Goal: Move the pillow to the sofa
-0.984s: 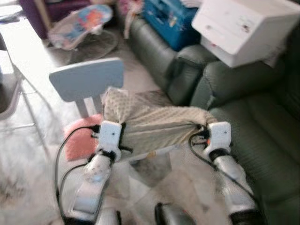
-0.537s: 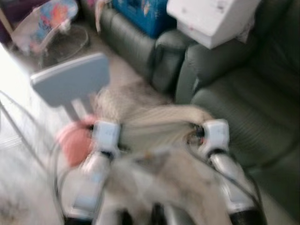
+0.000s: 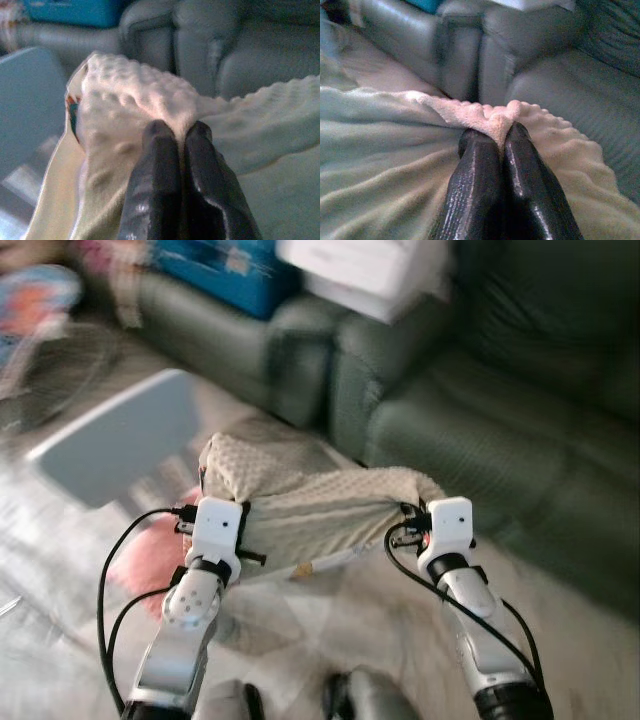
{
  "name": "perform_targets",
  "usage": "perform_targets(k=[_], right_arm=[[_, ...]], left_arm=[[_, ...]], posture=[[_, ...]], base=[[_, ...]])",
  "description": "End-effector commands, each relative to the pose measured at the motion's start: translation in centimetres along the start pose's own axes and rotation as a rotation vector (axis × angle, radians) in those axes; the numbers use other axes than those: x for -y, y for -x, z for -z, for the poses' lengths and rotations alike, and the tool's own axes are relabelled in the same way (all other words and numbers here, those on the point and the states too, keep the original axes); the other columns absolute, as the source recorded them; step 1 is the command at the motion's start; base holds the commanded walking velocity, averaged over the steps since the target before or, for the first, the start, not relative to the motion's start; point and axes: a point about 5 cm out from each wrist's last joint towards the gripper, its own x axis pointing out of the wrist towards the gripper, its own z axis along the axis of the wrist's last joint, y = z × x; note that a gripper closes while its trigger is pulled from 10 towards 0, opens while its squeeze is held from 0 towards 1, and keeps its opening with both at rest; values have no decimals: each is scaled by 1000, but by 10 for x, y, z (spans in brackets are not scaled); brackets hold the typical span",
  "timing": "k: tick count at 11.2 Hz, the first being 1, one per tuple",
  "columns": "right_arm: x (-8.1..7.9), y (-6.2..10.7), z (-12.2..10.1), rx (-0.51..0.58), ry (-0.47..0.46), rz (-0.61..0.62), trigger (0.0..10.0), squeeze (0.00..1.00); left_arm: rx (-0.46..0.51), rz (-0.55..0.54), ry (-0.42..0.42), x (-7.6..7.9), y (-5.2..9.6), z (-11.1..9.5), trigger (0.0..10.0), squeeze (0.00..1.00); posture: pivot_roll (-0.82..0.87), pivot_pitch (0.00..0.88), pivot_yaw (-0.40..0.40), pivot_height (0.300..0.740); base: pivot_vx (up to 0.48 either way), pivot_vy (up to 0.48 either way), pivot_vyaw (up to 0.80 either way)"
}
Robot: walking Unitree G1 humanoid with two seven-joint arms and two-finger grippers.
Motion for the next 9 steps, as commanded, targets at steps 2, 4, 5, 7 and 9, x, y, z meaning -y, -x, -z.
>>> perform_targets(k=[2,4,5,7,9], right_arm=[[2,-1,-5,24,-1,5,10000,0],[1,-1,-5,26,-2,1,10000,0],[0,-1,-5,25,-2,1,10000,0],[1,0,-4,22,2,10,10000,0],[1,1,-3,13,-5,18,10000,0]], left_arm=[[40,35,4,5,2,-5,10000,0],[55,82,16,7,4,-8,10000,0],[61,93,21,8,4,-8,10000,0],[64,119,26,10,5,-9,10000,0],[62,130,34,10,5,-9,10000,0]], posture=[[-48,121,-39,740],[-44,121,-40,740],[-45,119,-40,740],[-47,125,-37,740],[-47,129,-34,740]], base=[[0,0,-800],[0,0,0],[0,0,0],[0,-133,0],[0,-296,0]])
